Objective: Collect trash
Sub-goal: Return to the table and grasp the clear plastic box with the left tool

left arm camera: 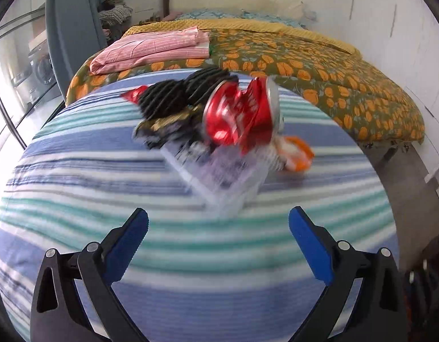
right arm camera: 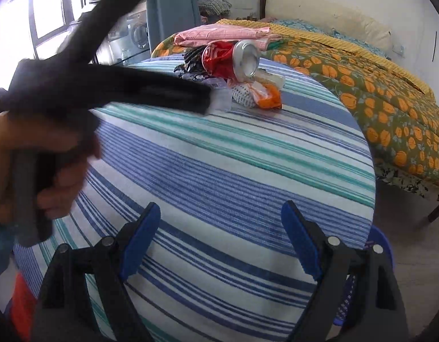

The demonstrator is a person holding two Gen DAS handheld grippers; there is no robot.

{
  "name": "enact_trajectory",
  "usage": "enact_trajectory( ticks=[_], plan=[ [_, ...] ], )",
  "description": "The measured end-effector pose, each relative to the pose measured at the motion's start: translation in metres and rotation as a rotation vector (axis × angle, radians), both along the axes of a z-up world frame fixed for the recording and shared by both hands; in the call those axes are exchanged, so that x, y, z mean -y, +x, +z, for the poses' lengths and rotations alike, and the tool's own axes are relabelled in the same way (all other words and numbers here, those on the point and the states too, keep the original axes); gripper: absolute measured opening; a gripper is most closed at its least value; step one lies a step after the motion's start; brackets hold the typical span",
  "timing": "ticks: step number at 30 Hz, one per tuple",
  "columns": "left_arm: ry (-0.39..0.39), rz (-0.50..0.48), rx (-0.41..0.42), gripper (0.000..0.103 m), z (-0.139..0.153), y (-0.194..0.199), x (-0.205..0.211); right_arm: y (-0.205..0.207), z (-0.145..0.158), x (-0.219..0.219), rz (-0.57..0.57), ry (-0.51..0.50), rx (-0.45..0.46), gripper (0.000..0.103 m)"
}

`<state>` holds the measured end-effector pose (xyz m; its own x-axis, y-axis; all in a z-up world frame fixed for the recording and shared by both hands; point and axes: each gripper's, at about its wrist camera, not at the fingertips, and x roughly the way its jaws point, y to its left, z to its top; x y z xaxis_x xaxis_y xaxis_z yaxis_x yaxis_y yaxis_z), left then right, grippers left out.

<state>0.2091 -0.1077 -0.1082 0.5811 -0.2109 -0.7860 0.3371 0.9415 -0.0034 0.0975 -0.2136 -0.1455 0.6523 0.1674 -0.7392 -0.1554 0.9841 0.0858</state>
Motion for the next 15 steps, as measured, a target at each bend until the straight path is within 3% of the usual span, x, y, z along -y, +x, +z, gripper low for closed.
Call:
enact_trajectory(
  ticks=[4,8,10,15],
  plan=[
    [0.032,0.082,-0.026,0.098,-0.010,0.029,0.019,0.002,0.002,0.009,-0.005,0.035,0.017,0.084],
    [0.049,0.178,-0.043,0.098,-0.019,0.042,0.011,0.001,0.000,0.018,-0.015,0.041,0.022,0.084],
    [0.024,0.189,-0.064,0.098,-0.019,0.041,-0.001,0.000,-0.002,0.021,-0.019,0.038,0.018,0.085],
    [0.055,0.174,-0.042,0.098,-0.016,0.027,-0.028,-0.002,-0.003,0.025,-0.021,0.038,0.015,0.088]
  ],
)
